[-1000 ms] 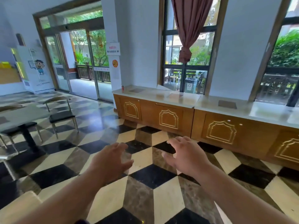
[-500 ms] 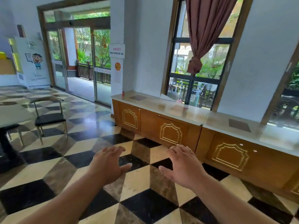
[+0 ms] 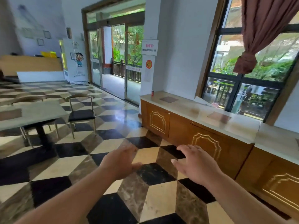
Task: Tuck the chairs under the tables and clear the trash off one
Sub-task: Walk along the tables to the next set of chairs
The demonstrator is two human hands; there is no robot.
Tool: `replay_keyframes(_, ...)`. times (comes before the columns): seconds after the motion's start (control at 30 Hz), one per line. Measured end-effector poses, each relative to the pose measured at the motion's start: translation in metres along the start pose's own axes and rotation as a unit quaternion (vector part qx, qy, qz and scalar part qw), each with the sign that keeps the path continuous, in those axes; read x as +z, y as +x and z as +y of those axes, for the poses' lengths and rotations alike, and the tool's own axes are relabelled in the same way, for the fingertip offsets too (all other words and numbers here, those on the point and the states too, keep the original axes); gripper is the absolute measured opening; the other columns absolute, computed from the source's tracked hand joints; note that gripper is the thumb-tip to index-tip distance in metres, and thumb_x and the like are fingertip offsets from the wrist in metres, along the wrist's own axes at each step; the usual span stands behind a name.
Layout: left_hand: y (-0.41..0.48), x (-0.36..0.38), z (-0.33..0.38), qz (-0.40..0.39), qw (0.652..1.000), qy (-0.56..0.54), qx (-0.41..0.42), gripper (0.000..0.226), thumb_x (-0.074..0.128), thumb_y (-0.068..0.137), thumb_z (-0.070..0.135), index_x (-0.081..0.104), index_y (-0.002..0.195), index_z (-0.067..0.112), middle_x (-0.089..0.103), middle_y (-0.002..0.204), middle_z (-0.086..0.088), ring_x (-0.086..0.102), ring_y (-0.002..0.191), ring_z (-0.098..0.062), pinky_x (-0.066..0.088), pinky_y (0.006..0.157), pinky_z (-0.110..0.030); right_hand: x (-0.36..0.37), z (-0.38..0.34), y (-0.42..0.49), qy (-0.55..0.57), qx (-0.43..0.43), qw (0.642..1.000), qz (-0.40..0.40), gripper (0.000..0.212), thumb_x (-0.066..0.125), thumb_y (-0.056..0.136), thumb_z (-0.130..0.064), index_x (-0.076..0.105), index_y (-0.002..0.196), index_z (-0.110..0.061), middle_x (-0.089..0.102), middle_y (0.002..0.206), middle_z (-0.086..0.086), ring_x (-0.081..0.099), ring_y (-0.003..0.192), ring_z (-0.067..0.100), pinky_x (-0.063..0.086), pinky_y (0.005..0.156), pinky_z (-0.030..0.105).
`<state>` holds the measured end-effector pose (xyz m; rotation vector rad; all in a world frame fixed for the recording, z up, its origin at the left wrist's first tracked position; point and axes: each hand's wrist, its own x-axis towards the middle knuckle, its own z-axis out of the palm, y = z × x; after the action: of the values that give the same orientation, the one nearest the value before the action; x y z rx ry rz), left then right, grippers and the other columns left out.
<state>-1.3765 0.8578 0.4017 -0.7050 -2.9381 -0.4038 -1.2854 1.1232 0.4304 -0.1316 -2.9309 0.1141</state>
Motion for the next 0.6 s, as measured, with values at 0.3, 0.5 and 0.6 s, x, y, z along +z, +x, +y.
replay_keyframes(0.3, 0.125, -0.002, -0.096, 0.000, 0.981, 0.047, -0.186, 0.071, 0.056, 0.092, 0.070, 0.045, 0.151, 0.032, 0.048, 0.155, 0.006, 0.045, 0.140, -0.019, 0.040, 0.114, -0.039, 0.072, -0.012, 0.231, 0.042, -0.189, 0.977, -0.089, 0.079, 0.029, 0.089, -0.085, 0.049, 0.149, -0.037, 0.054, 0.150, -0.015, 0.049, 0.137, 0.010, 0.044, 0.112, 0.032)
replay_keyframes(0.5, 0.162, -0.001, -0.162, 0.015, 0.957, 0.026, -0.288, 0.073, 0.058, 0.091, 0.072, 0.039, 0.152, 0.037, 0.047, 0.155, 0.007, 0.044, 0.142, -0.016, 0.043, 0.112, -0.039, 0.115, -0.086, 0.343, 0.067, -0.292, 0.949, -0.100, 0.094, 0.013, 0.079, -0.090, 0.053, 0.144, -0.035, 0.059, 0.145, -0.011, 0.053, 0.134, 0.014, 0.046, 0.112, 0.036)
replay_keyframes(0.6, 0.179, 0.003, -0.204, 0.016, 0.945, 0.024, -0.327, 0.077, 0.058, 0.087, 0.077, 0.039, 0.152, 0.040, 0.047, 0.157, 0.010, 0.043, 0.143, -0.015, 0.043, 0.114, -0.040, 0.137, -0.125, 0.391, 0.072, -0.325, 0.934, -0.128, 0.091, 0.017, 0.081, -0.088, 0.051, 0.145, -0.034, 0.057, 0.147, -0.012, 0.051, 0.134, 0.013, 0.044, 0.114, 0.036)
